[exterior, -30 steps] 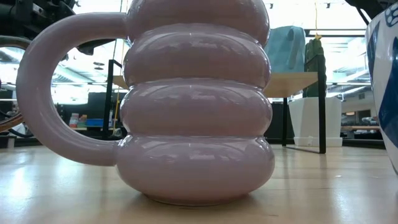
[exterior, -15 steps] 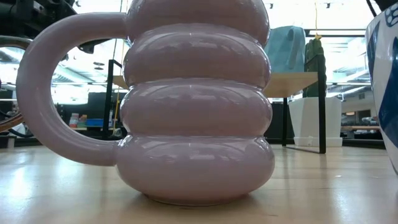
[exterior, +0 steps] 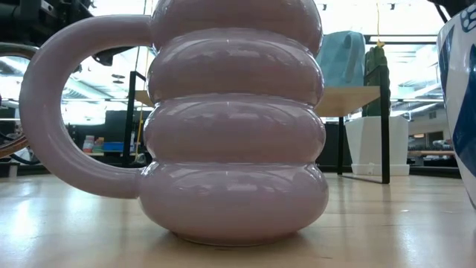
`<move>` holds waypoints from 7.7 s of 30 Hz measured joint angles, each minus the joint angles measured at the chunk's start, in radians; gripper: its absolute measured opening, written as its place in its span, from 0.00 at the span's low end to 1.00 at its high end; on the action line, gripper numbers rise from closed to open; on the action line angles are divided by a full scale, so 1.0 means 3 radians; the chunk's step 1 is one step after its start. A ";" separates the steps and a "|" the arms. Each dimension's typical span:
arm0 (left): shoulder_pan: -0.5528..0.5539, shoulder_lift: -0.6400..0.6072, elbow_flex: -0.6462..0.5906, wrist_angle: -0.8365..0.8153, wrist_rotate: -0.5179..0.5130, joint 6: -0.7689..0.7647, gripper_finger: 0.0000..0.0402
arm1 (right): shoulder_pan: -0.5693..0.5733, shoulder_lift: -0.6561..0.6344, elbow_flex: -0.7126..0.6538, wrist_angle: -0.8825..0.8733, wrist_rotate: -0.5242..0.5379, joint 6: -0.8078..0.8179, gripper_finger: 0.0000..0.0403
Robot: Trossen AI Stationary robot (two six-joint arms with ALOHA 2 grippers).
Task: Place coffee mugs
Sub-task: Put the yellow mug on the shelf, then put the left purple mug on the shelf
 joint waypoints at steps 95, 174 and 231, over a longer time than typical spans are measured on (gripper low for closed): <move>0.0000 0.0000 0.0000 -0.0021 0.0000 -0.0026 0.29 | -0.0449 0.0140 -0.0314 -0.0737 -0.0308 0.0023 0.06; 0.0000 0.0000 0.0000 -0.0037 0.0113 -0.0116 0.29 | -0.0279 0.0416 0.0079 0.0470 -0.0457 -0.0420 0.04; -0.0001 -0.0002 0.0000 -0.0063 -0.0074 0.0177 0.29 | 0.0152 0.0453 -0.0223 0.0620 -0.0717 -0.0284 0.03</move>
